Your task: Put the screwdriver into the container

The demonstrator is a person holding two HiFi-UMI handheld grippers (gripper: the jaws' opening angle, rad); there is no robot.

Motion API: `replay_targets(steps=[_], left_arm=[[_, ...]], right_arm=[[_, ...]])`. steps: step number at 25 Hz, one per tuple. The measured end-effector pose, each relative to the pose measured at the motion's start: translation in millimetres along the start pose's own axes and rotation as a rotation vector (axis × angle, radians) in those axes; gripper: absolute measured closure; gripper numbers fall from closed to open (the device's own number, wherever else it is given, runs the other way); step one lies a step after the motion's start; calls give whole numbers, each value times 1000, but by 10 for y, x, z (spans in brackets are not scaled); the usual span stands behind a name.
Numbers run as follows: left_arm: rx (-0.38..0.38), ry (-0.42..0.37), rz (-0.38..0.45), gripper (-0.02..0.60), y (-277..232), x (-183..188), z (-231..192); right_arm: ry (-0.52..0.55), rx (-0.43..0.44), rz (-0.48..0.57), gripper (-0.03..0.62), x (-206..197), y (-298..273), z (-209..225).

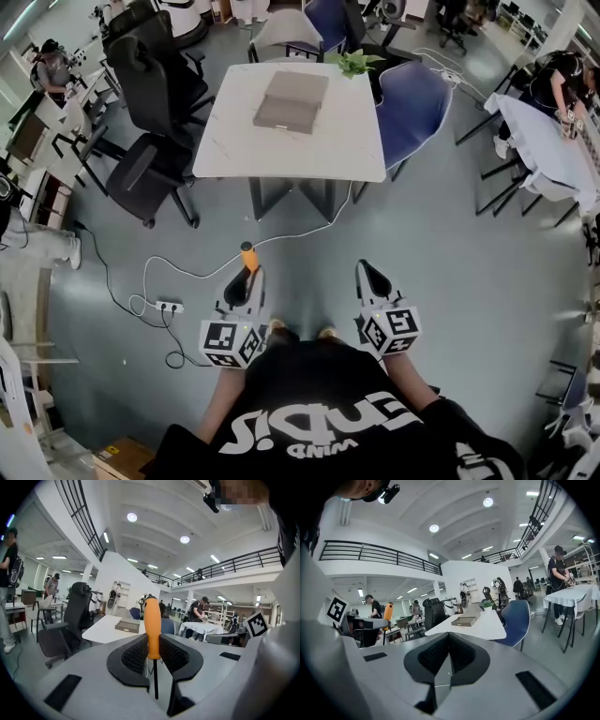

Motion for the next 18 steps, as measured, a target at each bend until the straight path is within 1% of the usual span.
replay_targets(steps=[3, 6, 9, 11, 14, 18], left_arm=[[14, -1, 4, 499, -1, -15, 84], [32, -18, 7, 499, 9, -43, 194], [55, -14, 26, 499, 9, -83, 284], [68, -9, 35, 499, -6, -62, 312], [67, -15, 40, 499, 14, -18, 349], [70, -15, 46, 499, -48, -34, 291]], right_arm=[[5, 17, -11, 582, 7, 25, 56], [21, 62, -26, 582, 8, 62, 87], [34, 98, -33, 582, -33, 99, 133], [33, 104, -35, 582, -39, 96, 173], [21, 102, -40, 582, -58, 117, 209], [14, 104, -30, 582, -83, 34, 253]])
Point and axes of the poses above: the fingertips, and each gripper's own axes: y backward along the fingers, z to its right, x out of its top, the point moved 9 cm from there along y, backward along the fingers, and after that the axes turned 1 degree about -x, right-handed, at the moved point
